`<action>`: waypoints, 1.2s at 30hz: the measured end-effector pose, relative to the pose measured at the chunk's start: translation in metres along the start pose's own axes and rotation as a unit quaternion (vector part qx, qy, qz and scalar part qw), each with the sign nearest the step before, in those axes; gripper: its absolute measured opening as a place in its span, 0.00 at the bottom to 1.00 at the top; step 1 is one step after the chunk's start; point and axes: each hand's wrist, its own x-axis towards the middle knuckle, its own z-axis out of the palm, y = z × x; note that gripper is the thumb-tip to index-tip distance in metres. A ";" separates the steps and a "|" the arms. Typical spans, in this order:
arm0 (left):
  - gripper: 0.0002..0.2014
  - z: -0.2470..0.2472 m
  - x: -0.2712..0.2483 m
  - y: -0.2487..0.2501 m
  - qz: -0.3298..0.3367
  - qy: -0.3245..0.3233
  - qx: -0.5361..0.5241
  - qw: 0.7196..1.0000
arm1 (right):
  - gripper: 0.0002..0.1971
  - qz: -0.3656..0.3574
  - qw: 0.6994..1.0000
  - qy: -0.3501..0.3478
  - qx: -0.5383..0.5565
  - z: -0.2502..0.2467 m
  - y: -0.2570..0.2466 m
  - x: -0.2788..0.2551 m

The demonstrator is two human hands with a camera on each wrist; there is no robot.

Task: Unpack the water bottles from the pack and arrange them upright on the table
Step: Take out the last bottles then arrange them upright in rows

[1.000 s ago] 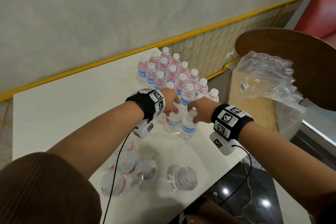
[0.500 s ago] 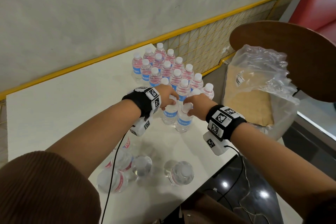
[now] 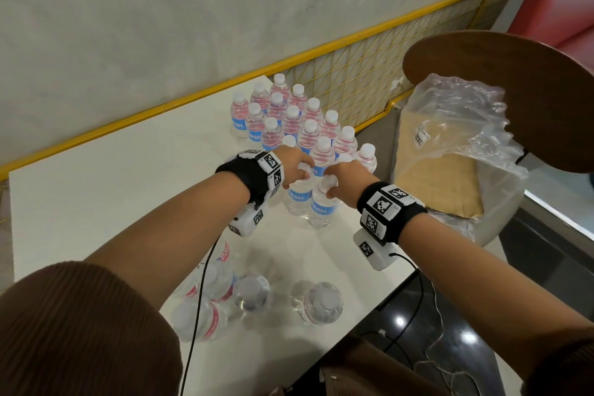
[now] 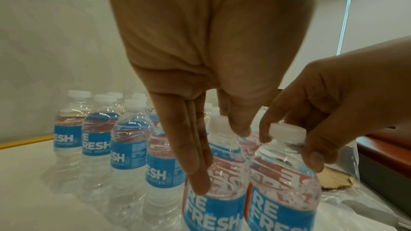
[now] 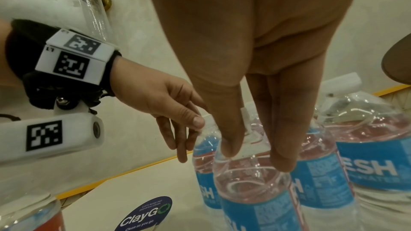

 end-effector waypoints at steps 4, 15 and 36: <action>0.20 0.001 0.000 0.001 -0.010 0.005 0.015 1.000 | 0.16 0.004 1.000 0.005 -0.005 0.000 0.002 0.000; 0.21 0.005 -0.003 -0.004 -0.005 0.017 -0.025 1.000 | 0.20 0.022 1.000 0.003 0.011 -0.001 0.003 -0.004; 0.28 0.007 -0.011 0.003 -0.045 0.058 0.020 0.997 | 0.22 0.047 0.998 -0.031 -0.013 0.003 -0.003 -0.035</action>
